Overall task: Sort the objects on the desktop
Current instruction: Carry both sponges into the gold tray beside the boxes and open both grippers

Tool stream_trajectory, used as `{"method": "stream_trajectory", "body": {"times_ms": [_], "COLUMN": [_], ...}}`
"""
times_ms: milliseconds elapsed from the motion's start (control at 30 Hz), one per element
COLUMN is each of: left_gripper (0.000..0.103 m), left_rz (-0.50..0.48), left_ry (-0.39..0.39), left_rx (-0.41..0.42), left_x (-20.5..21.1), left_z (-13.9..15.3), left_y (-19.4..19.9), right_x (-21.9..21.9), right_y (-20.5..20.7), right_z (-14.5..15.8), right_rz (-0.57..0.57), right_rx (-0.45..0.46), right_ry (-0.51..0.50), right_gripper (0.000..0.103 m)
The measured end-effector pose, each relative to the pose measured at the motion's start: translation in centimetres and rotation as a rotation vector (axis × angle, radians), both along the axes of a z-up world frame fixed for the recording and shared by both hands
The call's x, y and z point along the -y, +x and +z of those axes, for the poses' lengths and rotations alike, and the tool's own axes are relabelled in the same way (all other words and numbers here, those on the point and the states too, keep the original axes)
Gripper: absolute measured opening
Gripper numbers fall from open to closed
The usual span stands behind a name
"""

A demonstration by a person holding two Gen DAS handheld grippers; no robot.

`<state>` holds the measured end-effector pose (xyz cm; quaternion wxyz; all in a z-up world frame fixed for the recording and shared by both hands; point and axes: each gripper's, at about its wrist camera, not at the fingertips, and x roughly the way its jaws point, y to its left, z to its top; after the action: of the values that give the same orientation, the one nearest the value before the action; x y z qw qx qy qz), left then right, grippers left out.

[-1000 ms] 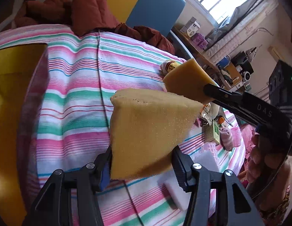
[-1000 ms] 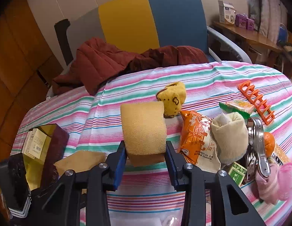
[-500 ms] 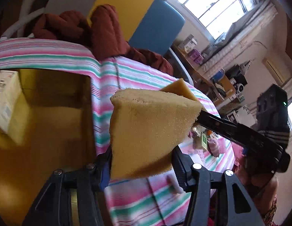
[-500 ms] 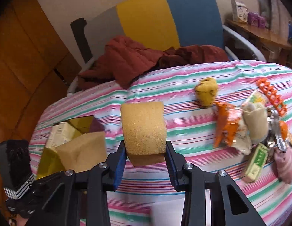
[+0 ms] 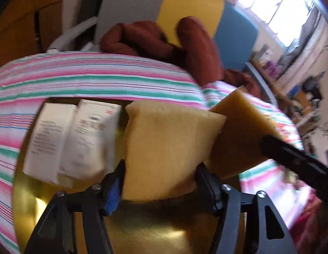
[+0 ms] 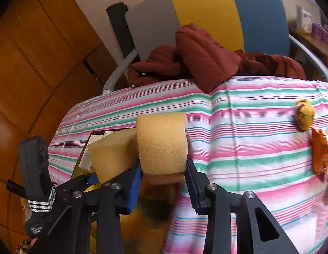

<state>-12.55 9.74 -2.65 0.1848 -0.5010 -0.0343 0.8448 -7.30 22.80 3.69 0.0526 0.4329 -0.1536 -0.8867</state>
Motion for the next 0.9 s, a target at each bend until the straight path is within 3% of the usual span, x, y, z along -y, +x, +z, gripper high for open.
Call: {"method": "stream_trajectory", "body": {"times_ms": [100, 200, 300, 367, 533, 600, 667, 700, 800, 900], "left_gripper": [0.079, 0.079, 0.079, 0.079, 0.076, 0.071, 0.066, 0.065, 0.055, 0.055], "left_rz": [0.024, 0.023, 0.033, 0.046, 0.057, 0.063, 0.063, 0.051, 0.014, -0.004], "left_ry": [-0.038, 0.001, 0.047, 0.069, 0.055, 0.050, 0.002, -0.021, -0.071, -0.104], "left_rx": [0.008, 0.017, 0.014, 0.001, -0.091, -0.110, -0.125, -0.119, -0.095, -0.081], "left_x": [0.4, 1.4, 2.3, 2.9, 4.1, 4.5, 4.4, 4.1, 3.5, 2.9], "left_z": [-0.6, -0.5, -0.1, 0.5, 1.7, 1.7, 1.4, 1.1, 0.2, -0.7], "left_y": [-1.0, -0.8, -0.3, 0.5, 3.5, 4.1, 4.3, 4.3, 3.9, 3.1], "right_x": [1.2, 1.2, 0.7, 0.6, 0.5, 0.9, 1.3, 1.5, 2.1, 2.7], "right_y": [-1.5, -2.6, -1.9, -1.2, 0.7, 0.8, 0.2, -0.2, -1.0, -1.9], "right_z": [-1.0, -2.5, -2.3, -1.8, -1.1, -1.3, -1.5, -1.8, -2.3, -2.8], "right_rz": [0.002, 0.012, 0.013, 0.013, 0.034, 0.039, 0.062, 0.066, 0.050, 0.044], "right_rx": [0.025, 0.077, 0.047, 0.021, -0.013, 0.000, 0.018, 0.028, 0.054, 0.070], "right_ry": [-0.002, -0.077, -0.108, -0.105, -0.112, -0.098, -0.089, -0.080, -0.051, -0.016], "right_gripper": [0.044, 0.045, 0.053, 0.068, 0.073, 0.068, 0.043, 0.039, 0.035, 0.032]}}
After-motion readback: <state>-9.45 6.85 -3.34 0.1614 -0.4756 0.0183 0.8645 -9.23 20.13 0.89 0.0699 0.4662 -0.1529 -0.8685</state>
